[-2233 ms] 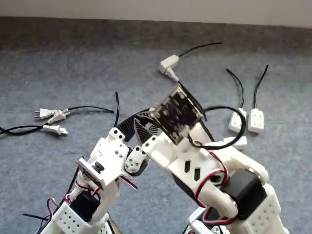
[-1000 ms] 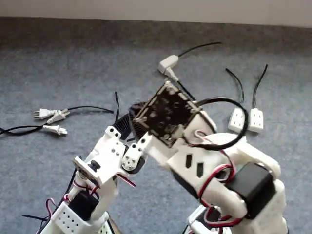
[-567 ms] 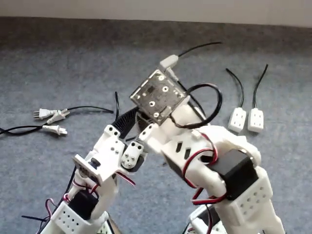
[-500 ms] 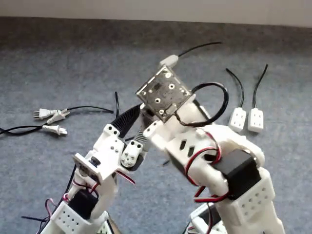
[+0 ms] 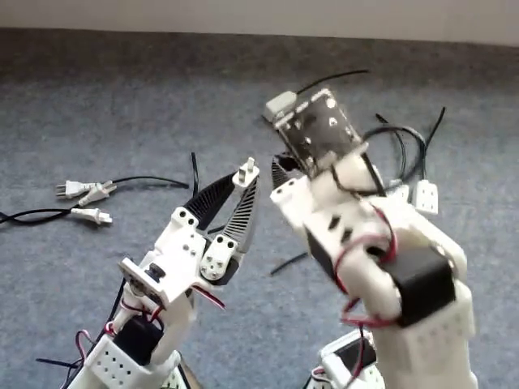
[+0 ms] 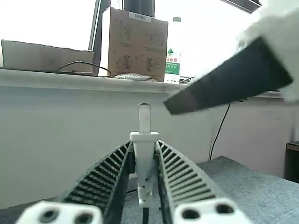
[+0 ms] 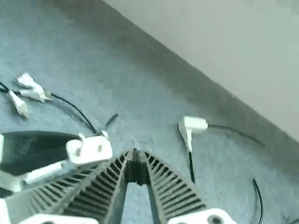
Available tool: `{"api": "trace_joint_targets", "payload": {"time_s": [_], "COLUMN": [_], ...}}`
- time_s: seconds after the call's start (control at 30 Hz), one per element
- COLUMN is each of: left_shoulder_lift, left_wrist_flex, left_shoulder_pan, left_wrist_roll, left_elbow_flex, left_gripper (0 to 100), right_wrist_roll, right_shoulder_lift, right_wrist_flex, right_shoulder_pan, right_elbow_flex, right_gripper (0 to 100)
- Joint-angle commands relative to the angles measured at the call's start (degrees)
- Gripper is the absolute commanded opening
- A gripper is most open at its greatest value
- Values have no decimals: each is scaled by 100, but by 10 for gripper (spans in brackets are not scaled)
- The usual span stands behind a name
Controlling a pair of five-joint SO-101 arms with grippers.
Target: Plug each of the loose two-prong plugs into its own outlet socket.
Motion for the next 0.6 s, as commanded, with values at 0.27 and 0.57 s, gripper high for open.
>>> {"api": "trace_joint_targets", "payload": {"time_s": [0.27,0.57], "left_shoulder_lift": [-13,-4], "left_wrist_flex": [-9,-9], "left_shoulder_pan": [22,22], "left_wrist_roll": [53,53], "left_elbow_flex": [101,101], "left_gripper": [6,6], "right_wrist_roll": [44,44], "right_shoulder_lift": [1042,1640], "right_wrist_flex": [251,-189], "right_shoulder_pan": [-936,207], "right_elbow_flex": [-1095,-716], "right_gripper": [6,6]}}
